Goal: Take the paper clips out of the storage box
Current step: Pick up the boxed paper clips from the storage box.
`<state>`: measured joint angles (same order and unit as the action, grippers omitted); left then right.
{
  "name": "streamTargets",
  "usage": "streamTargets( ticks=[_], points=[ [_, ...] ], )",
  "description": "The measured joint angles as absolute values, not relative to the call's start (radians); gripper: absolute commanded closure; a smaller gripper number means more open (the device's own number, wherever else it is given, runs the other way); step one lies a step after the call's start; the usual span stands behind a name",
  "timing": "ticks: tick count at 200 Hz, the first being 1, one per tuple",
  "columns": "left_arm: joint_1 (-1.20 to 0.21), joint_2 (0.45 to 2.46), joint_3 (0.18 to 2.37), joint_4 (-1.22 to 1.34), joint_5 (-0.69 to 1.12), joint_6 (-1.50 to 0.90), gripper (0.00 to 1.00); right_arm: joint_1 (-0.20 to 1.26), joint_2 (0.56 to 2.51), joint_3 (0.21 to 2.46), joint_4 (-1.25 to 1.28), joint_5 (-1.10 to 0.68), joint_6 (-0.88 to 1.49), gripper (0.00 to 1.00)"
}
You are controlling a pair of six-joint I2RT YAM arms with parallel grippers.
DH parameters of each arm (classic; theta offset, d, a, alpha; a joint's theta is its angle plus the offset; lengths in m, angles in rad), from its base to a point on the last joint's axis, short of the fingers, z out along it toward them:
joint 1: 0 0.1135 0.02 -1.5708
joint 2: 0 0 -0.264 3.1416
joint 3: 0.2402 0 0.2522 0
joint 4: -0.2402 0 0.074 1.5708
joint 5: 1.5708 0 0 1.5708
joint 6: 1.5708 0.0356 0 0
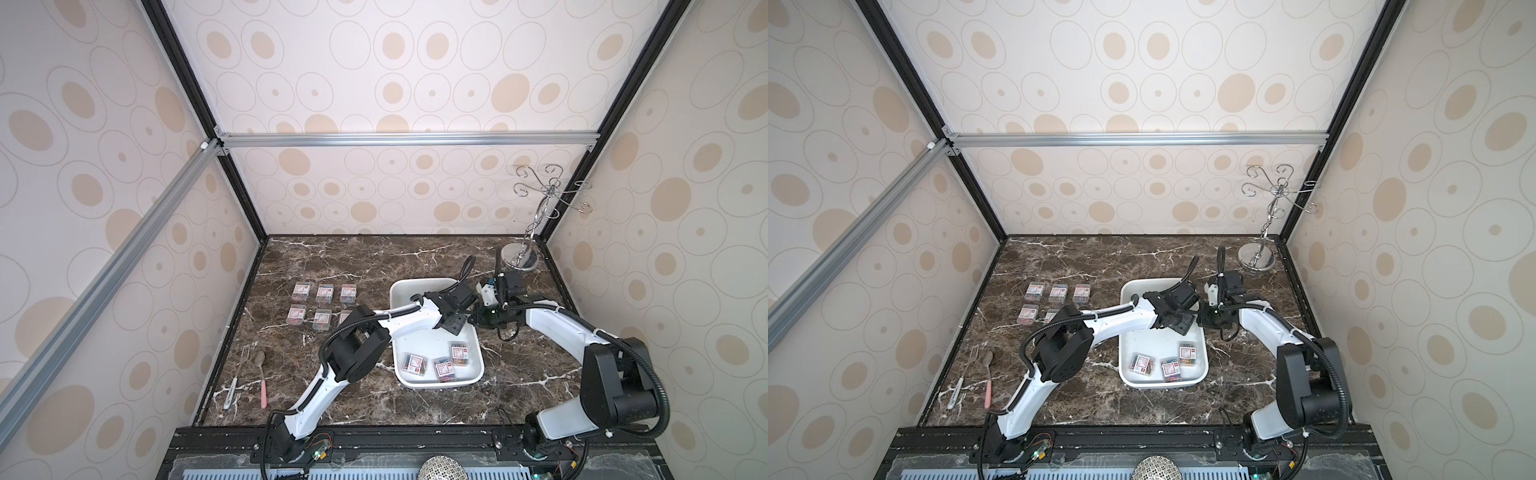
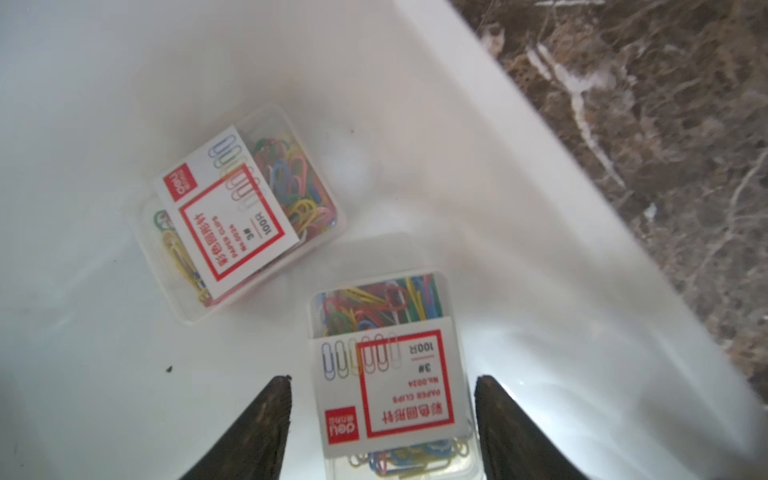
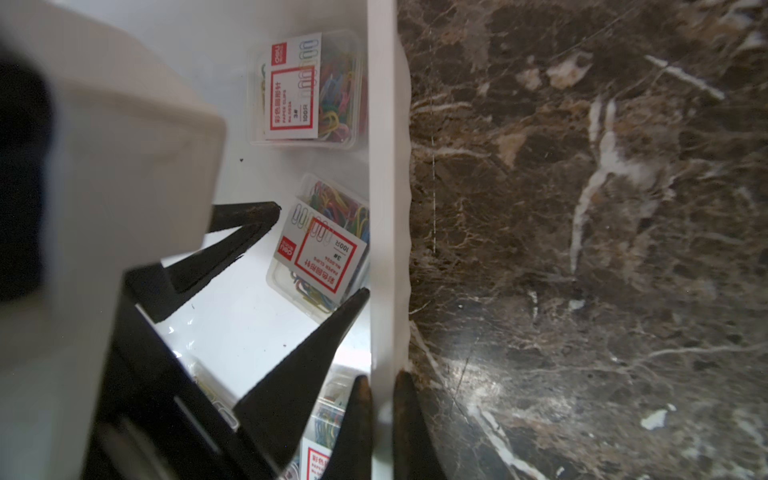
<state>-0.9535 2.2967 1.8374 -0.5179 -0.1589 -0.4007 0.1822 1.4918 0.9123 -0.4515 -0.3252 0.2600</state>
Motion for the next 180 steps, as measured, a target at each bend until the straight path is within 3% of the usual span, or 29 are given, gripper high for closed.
streamTargets(
  ticks=[180],
  points=[
    [-0.944, 2.347, 1.919, -0.567, -0.186, -0.377, 0.34, 0.182, 1.492, 0.913, -0.452, -0.325, 0.257, 0.93]
  ],
)
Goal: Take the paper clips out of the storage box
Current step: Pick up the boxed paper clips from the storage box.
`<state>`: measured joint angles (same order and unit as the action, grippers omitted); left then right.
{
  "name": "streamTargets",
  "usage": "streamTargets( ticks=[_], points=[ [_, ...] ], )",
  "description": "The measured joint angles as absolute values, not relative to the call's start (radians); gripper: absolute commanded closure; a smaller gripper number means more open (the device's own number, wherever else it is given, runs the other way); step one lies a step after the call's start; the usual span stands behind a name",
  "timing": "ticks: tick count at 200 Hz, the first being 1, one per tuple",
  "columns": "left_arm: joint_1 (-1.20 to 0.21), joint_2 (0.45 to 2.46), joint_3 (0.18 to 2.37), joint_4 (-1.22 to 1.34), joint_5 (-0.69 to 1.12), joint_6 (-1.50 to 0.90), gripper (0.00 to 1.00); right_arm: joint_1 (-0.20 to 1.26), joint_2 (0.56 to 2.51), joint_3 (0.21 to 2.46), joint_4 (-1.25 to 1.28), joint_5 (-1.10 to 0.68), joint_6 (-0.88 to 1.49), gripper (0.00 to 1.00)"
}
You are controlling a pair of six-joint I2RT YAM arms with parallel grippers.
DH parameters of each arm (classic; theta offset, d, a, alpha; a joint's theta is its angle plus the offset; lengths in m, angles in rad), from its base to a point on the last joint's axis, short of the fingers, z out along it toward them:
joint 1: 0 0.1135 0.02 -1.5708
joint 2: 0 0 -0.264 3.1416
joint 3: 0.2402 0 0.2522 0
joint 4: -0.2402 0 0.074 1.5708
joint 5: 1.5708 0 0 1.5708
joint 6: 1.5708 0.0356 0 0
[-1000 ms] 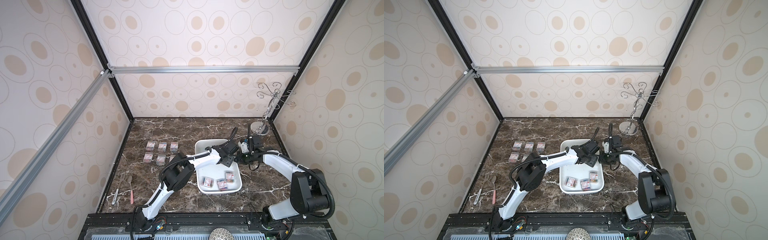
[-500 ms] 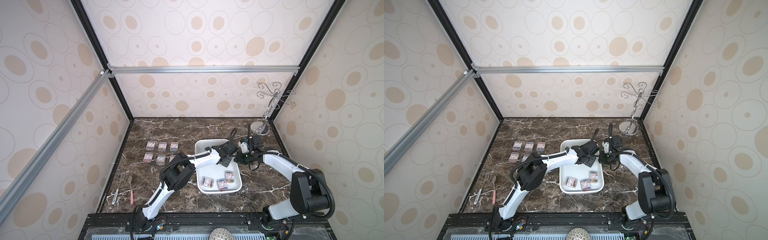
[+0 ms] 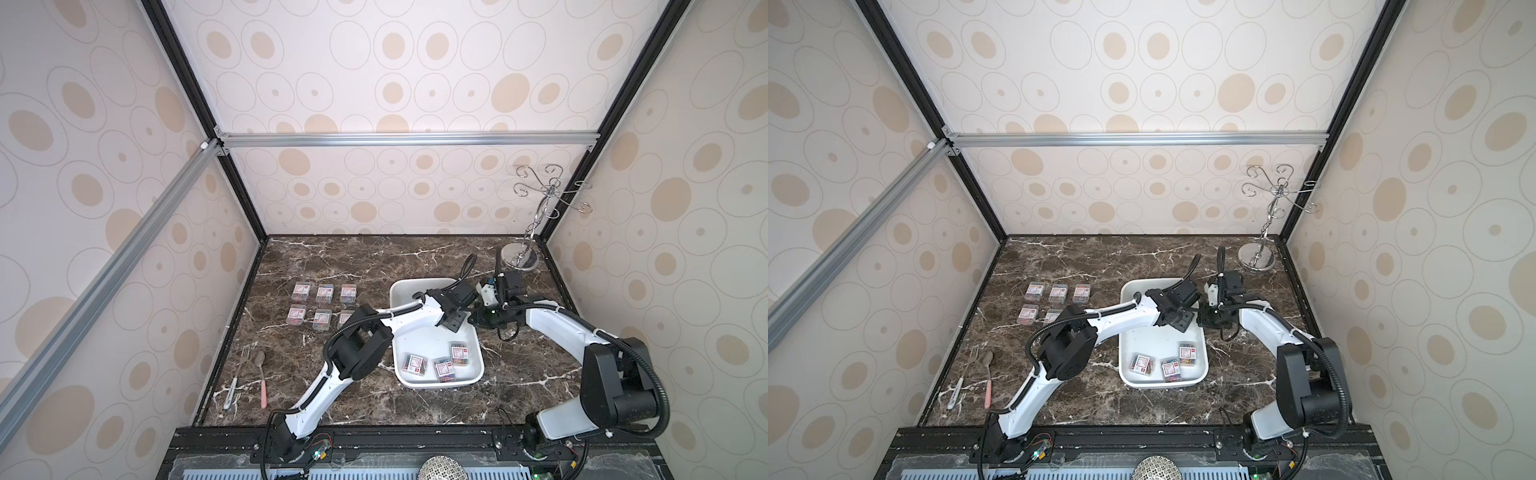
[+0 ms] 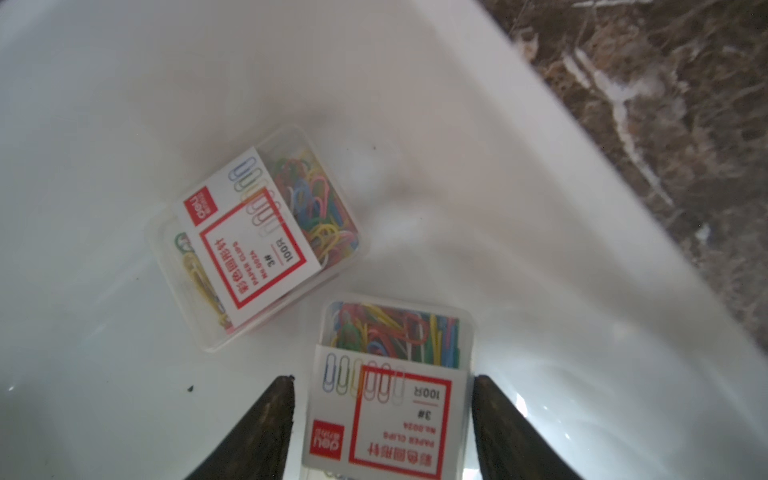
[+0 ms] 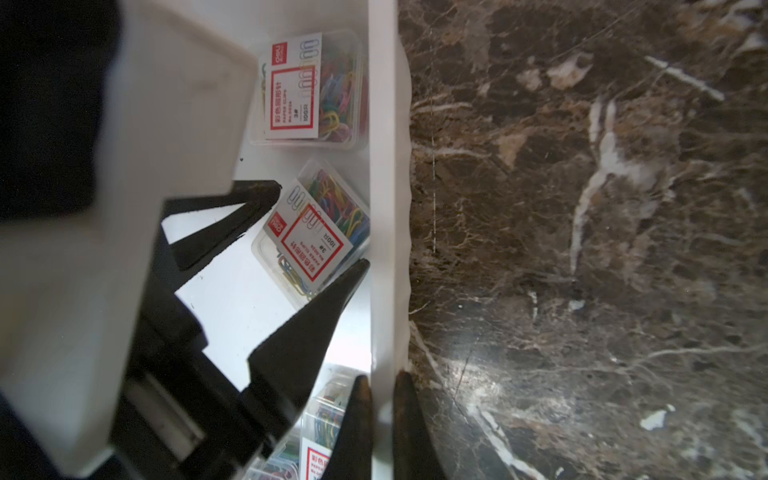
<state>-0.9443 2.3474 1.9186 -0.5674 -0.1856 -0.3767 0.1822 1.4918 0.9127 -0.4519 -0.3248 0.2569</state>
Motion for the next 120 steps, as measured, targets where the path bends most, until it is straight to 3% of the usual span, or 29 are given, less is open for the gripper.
streamTargets(
  ticks=[120],
  points=[
    [-0.944, 2.373, 1.953, -0.595, -0.194, -0.355, 0.42, 0.182, 1.492, 0.913, -0.452, -0.323, 0.257, 0.93]
  ],
)
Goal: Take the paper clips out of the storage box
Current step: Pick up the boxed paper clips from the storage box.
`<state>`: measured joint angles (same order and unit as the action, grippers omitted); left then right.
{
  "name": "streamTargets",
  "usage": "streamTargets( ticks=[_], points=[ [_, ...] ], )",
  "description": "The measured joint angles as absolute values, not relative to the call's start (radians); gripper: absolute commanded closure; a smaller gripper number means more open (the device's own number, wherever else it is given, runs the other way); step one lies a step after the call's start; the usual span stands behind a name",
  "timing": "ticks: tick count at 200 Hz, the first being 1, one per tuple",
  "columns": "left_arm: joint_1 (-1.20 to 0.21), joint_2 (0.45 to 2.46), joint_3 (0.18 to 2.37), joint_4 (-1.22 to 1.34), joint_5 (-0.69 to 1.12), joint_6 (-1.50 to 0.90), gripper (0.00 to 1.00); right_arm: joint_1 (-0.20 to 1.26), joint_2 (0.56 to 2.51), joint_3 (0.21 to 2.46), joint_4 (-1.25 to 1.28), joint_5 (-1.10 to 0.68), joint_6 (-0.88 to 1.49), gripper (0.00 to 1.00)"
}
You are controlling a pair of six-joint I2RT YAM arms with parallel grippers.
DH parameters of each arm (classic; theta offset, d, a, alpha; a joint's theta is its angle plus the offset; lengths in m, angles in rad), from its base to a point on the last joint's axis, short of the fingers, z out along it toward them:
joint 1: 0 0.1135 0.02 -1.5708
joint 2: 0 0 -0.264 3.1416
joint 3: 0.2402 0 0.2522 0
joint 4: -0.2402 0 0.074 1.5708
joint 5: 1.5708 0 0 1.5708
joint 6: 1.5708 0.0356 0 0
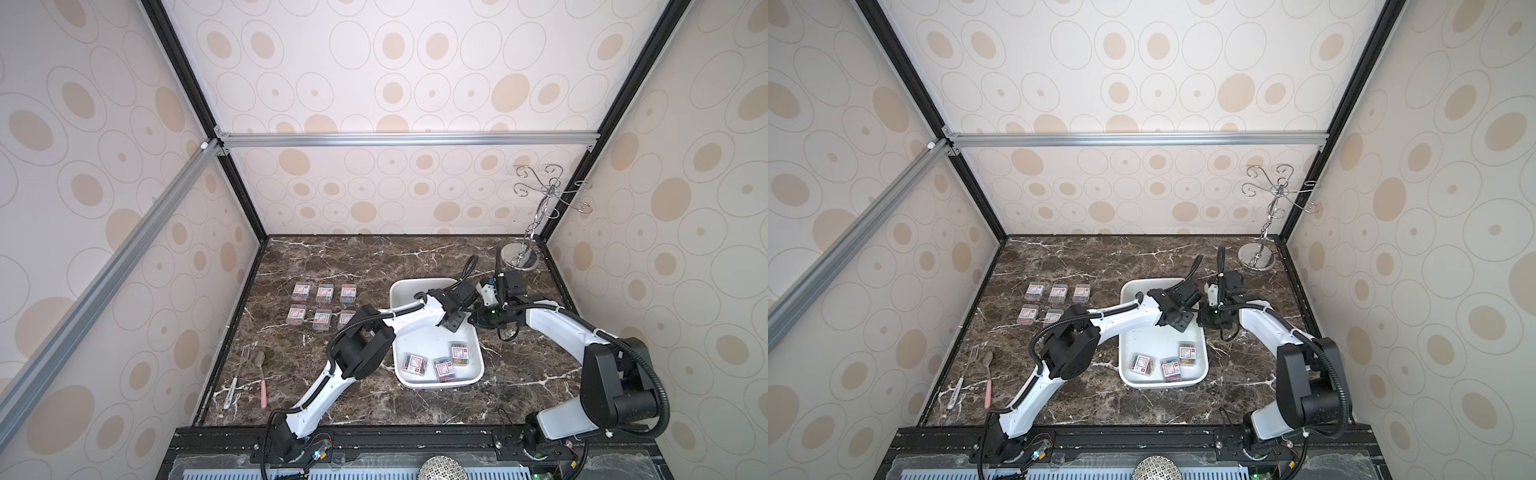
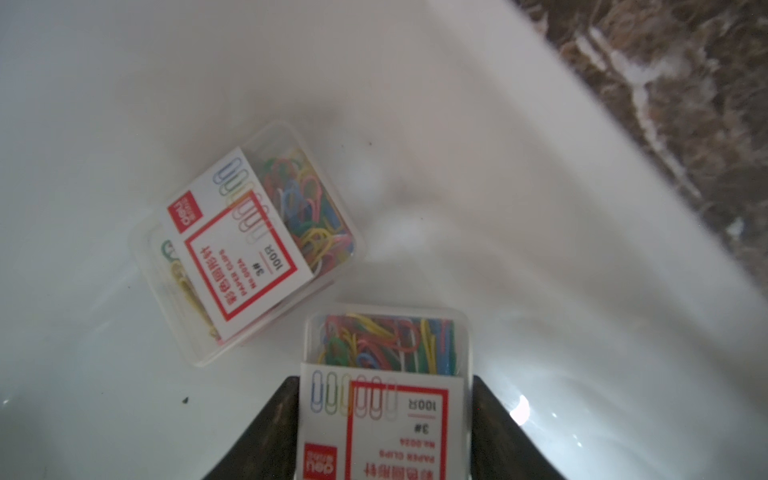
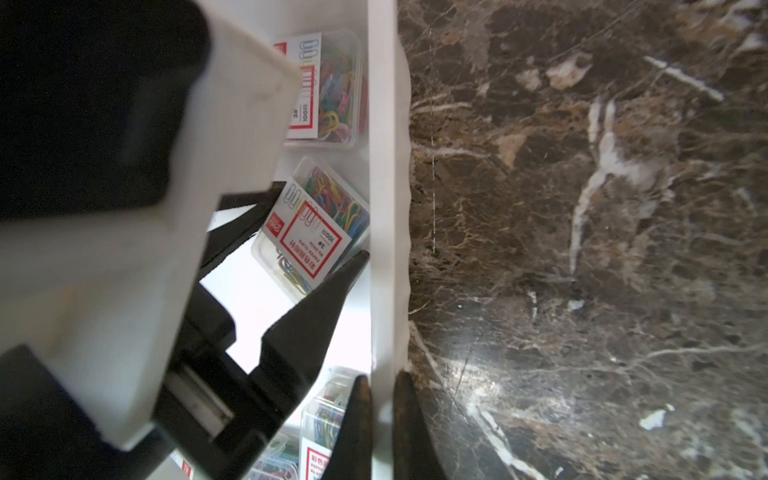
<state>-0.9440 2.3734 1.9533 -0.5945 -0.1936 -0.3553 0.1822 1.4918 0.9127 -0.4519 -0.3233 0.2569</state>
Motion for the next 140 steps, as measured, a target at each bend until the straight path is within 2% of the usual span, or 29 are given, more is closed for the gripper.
streamTargets(
  ticks=[140],
  points=[
    [-0.939, 2.307, 1.915, -0.631, -0.204, -0.342, 0.43, 0.182, 1.492, 0.912, -0.451, -0.322, 0.257, 0.93]
  ],
)
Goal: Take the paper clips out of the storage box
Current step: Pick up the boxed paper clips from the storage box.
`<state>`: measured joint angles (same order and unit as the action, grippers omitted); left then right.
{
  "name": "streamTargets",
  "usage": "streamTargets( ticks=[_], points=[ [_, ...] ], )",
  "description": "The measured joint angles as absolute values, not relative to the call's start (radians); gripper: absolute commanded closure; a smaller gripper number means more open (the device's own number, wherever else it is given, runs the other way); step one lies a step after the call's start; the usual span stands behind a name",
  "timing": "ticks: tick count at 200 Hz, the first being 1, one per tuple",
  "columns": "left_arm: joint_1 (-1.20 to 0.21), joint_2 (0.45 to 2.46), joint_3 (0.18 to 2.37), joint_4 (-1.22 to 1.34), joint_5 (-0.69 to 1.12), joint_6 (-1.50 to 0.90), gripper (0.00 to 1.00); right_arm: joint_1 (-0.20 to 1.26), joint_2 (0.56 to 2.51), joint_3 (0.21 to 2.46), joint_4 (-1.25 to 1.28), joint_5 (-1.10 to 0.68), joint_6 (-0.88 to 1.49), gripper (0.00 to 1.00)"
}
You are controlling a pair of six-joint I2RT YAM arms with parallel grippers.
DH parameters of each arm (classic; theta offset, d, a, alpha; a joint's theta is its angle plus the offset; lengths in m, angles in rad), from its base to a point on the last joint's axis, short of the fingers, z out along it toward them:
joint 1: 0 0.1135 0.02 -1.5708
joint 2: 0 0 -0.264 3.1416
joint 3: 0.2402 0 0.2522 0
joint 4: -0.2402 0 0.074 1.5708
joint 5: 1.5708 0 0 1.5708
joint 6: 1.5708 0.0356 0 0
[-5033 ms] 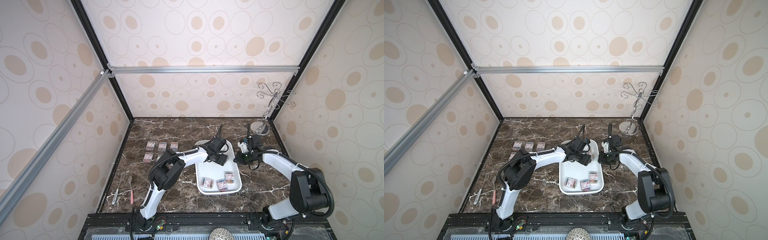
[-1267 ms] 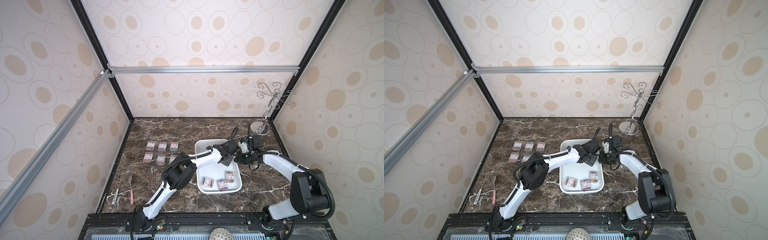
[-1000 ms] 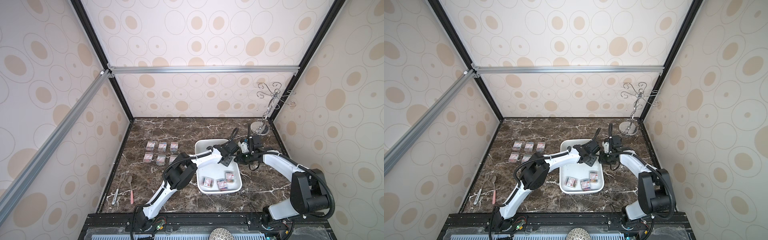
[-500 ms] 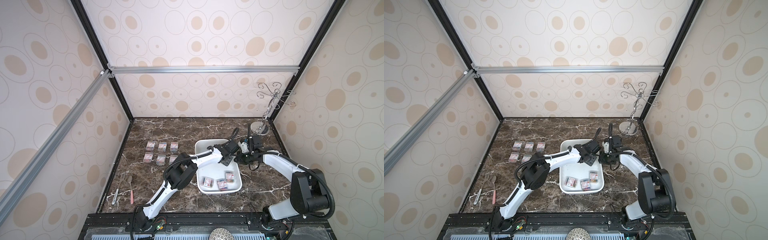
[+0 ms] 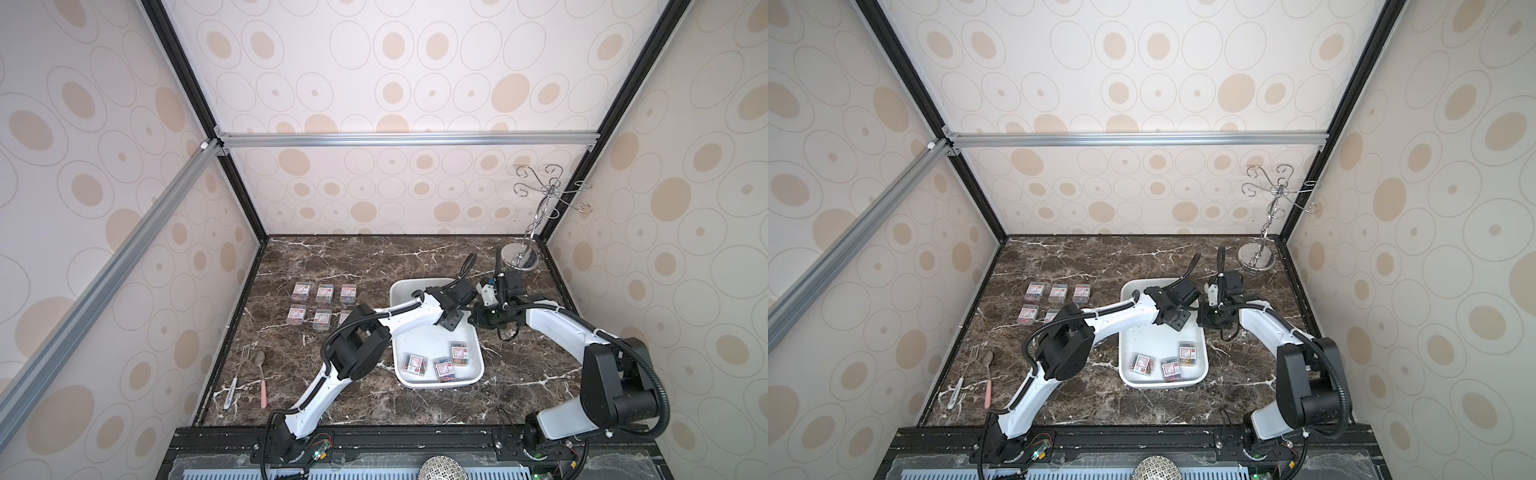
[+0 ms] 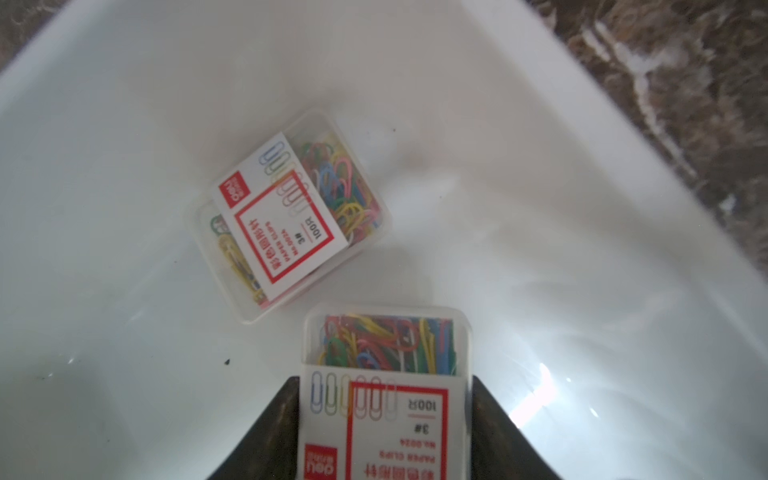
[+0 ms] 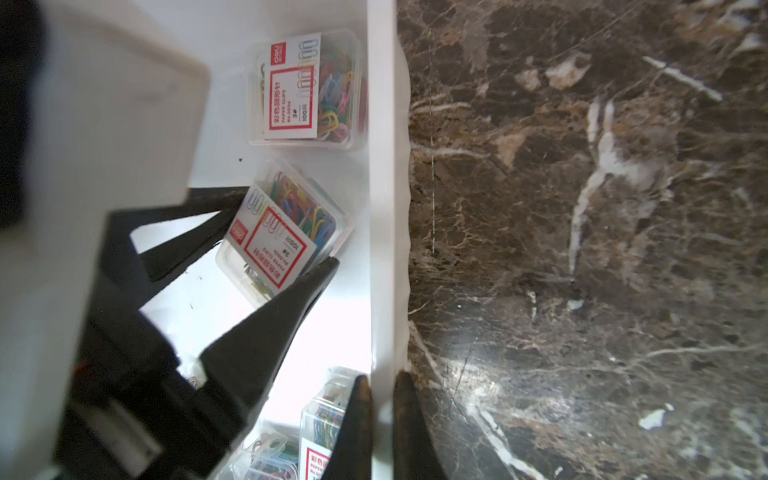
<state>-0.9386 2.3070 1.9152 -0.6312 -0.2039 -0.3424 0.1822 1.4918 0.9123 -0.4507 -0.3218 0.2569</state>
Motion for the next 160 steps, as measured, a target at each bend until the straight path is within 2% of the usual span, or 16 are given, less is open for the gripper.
streamTargets(
  ticks=[160],
  points=[
    [-0.824, 2.142, 1.838, -0.645, -0.192, -0.297, 0.43, 0.182, 1.487, 0.904, -0.439, -0.322, 0.257, 0.93]
  ],
)
